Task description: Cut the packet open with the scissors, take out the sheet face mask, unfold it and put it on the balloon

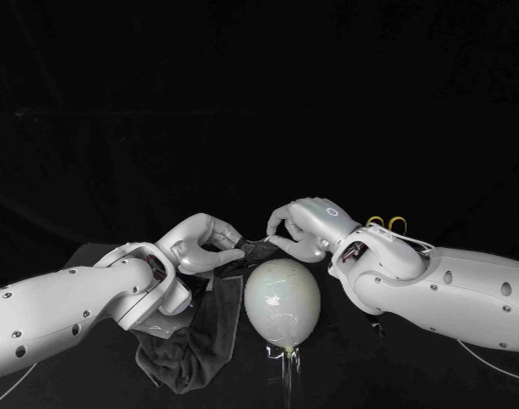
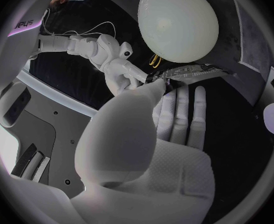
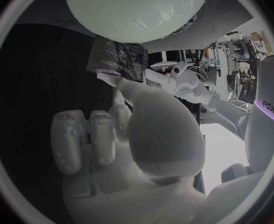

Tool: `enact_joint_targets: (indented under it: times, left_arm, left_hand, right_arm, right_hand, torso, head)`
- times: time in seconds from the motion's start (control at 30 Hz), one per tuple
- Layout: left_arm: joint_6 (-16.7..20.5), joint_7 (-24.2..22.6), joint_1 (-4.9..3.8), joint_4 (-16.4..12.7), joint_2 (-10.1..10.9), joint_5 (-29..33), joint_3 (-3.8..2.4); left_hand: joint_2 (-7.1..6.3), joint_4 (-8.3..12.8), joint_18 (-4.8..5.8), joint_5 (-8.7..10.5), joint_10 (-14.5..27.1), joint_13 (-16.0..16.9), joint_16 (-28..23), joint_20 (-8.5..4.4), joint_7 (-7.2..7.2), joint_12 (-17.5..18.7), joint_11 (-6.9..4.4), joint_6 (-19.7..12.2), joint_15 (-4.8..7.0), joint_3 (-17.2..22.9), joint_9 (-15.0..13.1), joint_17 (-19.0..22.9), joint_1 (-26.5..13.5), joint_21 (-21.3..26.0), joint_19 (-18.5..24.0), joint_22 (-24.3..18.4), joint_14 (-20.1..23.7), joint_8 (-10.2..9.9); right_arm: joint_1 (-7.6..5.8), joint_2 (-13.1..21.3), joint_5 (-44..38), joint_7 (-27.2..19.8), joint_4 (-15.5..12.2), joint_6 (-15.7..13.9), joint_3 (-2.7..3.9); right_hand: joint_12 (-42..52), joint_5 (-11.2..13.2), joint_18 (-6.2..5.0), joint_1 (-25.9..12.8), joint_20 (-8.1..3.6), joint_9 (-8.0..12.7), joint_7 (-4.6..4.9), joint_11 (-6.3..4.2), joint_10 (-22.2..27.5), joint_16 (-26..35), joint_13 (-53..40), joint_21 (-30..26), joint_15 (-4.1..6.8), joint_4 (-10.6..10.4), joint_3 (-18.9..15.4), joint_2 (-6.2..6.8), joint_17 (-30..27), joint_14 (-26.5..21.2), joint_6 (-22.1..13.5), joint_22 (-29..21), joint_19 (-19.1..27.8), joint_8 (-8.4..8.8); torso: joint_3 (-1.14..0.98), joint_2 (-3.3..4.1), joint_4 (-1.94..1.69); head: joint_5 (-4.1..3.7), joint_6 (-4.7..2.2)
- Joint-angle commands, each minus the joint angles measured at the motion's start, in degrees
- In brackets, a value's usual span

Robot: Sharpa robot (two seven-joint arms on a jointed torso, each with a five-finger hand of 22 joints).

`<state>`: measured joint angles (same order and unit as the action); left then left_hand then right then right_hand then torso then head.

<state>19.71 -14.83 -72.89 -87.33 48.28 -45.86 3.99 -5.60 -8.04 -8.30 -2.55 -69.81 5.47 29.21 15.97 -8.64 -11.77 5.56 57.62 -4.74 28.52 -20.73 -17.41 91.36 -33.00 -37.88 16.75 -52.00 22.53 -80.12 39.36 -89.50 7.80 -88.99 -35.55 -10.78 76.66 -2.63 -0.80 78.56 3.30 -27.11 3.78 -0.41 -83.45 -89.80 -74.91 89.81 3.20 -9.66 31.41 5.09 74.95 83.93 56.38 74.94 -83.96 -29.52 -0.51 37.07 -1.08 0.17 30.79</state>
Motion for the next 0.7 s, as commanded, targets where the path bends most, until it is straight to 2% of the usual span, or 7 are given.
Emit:
enact_joint_targets:
  times: [0.03, 0.27, 0.7]
  left_arm:
    - [-0.38, -0.27, -0.08, -0.08, -0.03, 0.3, -0.06]
    - [-0.57, 0.0, -0.08, 0.1, -0.01, 0.3, -0.06]
    - [-0.73, 0.22, -0.08, 0.57, -0.11, 0.32, -0.05]
  left_hand:
    - [0.34, -0.08, -0.91, -0.19, -0.52, 0.09, 0.32, -0.07, -0.02, -0.2, -0.04, 0.39, -0.11, 0.24, -3.59, 0.07, -0.02, -0.2, 0.34, 0.06, -0.05, 0.22]
    - [0.31, 0.05, -0.93, -0.19, -0.53, 0.1, 0.34, -0.05, -0.02, -0.19, -0.05, 0.34, -0.1, 0.38, -3.71, 0.08, -0.17, -0.29, 0.42, 0.12, -0.05, 0.27]
    - [0.31, 0.05, -0.93, -0.19, -0.53, 0.1, 0.34, -0.05, -0.02, -0.19, -0.05, 0.34, -0.1, 0.38, -3.71, 0.08, -0.17, -0.29, 0.42, 0.12, -0.05, 0.27]
  right_arm:
    - [-0.01, 0.35, 0.4, -1.9, -0.35, -3.56, 0.05]
    - [0.0, 1.57, 1.55, -2.43, -1.59, -4.86, 0.11]
    - [-0.28, 4.31, 6.46, -3.95, -3.84, -6.11, 0.65]
  right_hand:
    - [0.43, -0.15, 0.8, -0.01, -0.6, -1.0, -0.12, -0.07, -0.62, -0.2, -6.85, 0.19, 0.54, -0.23, 0.08, -1.16, 15.05, 6.07, 0.32, 15.06, -6.04, -1.16]
    - [0.47, -0.15, 0.8, -0.03, -0.67, -1.09, -0.2, -0.14, -0.69, -0.2, -6.88, 0.19, 0.62, -0.11, 0.1, -1.06, 15.05, 6.07, 0.31, 15.06, -6.04, -1.32]
    - [0.1, -0.15, 0.8, -0.01, -0.7, -1.11, -0.22, -0.17, -0.54, -0.2, -6.65, 0.19, 0.65, -0.07, 0.14, -1.06, 15.05, 6.07, 0.27, 15.06, -6.04, -1.36]
  torso:
    - [0.0, 0.0, 0.03]
    - [-0.01, -0.02, 0.03]
    - [0.02, -0.03, 0.04]
  head:
    - [0.04, 0.0]
    - [0.08, -0.06]
    - [-0.01, -0.36]
